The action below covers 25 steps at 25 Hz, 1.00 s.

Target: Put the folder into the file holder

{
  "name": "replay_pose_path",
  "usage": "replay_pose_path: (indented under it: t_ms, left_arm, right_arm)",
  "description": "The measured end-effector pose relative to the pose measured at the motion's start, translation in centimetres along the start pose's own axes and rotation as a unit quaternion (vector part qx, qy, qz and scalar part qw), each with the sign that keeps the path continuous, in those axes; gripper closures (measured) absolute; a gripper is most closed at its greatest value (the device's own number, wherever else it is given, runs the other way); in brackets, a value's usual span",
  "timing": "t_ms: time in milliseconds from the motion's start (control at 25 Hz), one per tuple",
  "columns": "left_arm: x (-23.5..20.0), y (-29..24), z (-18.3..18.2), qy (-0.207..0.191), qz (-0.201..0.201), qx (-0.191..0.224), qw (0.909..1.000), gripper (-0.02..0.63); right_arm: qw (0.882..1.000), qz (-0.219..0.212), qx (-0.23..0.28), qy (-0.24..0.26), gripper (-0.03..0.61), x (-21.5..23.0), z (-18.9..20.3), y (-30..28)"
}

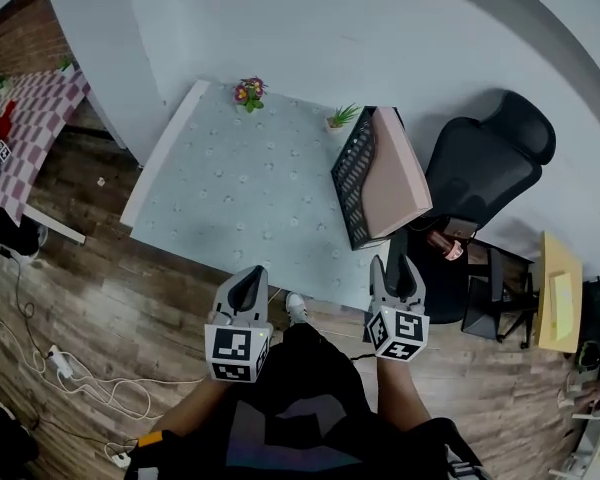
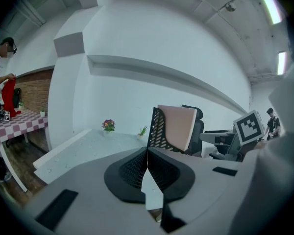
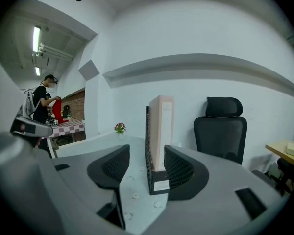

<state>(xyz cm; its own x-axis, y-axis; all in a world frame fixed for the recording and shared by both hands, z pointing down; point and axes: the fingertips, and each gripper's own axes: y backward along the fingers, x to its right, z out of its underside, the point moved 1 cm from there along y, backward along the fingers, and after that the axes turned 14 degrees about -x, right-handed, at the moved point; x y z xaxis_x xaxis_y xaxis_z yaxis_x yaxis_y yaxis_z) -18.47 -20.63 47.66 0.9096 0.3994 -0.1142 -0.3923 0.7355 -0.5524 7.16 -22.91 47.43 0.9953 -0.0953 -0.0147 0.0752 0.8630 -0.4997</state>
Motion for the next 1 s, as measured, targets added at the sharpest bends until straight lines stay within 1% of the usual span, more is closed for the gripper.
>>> replay_pose_path:
  t_ms: [80,200,320,480,560,680,800,920,1000]
  left_arm:
    - [0.2,0.6,1.6,0.009,0.005,-0.006,0.9999,0.606]
    - [0.4,1.6,3.1,0.019,0.001,-0.01,0.9998,0.606]
    - [0.7,2.6,3.6,0.022,-0.021,-0.001,0.9995,0.606]
    - [2.0,3.8,3.4,0.029,-0.051,0.012,0.9982,0.606]
    - [3.4,4.3,3.4,0.038,-0.057,0.014,0.9975,0.606]
    - [6.7,4.6,3.3,0.041,-0.056,0.017,0.9974,0.606]
    - [10.1,4.5,4.1,0.04,-0.06,0.01,0.9973,0.606]
    - [13.1,4.6,5.6,0.036,-0.069,-0.003,0.997,0.606]
    - [14.6,4.8,6.6,0.041,-0.076,-0.012,0.9962,0.606]
  right_arm:
    - [1.0,-0.017,-0.008,0.001,0.345,-1.7,0.8,1.1]
    - [0.998,-0.058,-0.022,0.001,0.35,-4.4,2.1,2.3]
    - [0.994,-0.102,-0.027,0.009,0.358,-6.6,2.7,3.0]
    - [0.987,-0.152,-0.025,0.039,0.391,-8.2,2.7,4.1]
    - [0.983,-0.169,-0.028,0.058,0.402,-8.0,2.6,4.9]
    - [0.978,-0.19,-0.03,0.081,0.43,-6.6,2.7,6.7]
    - [0.971,-0.22,-0.037,0.088,0.454,-5.5,3.7,8.2]
    - [0.964,-0.244,-0.044,0.093,0.457,-4.3,5.0,9.3]
    - [0.96,-0.257,-0.049,0.097,0.457,-3.6,5.8,10.0]
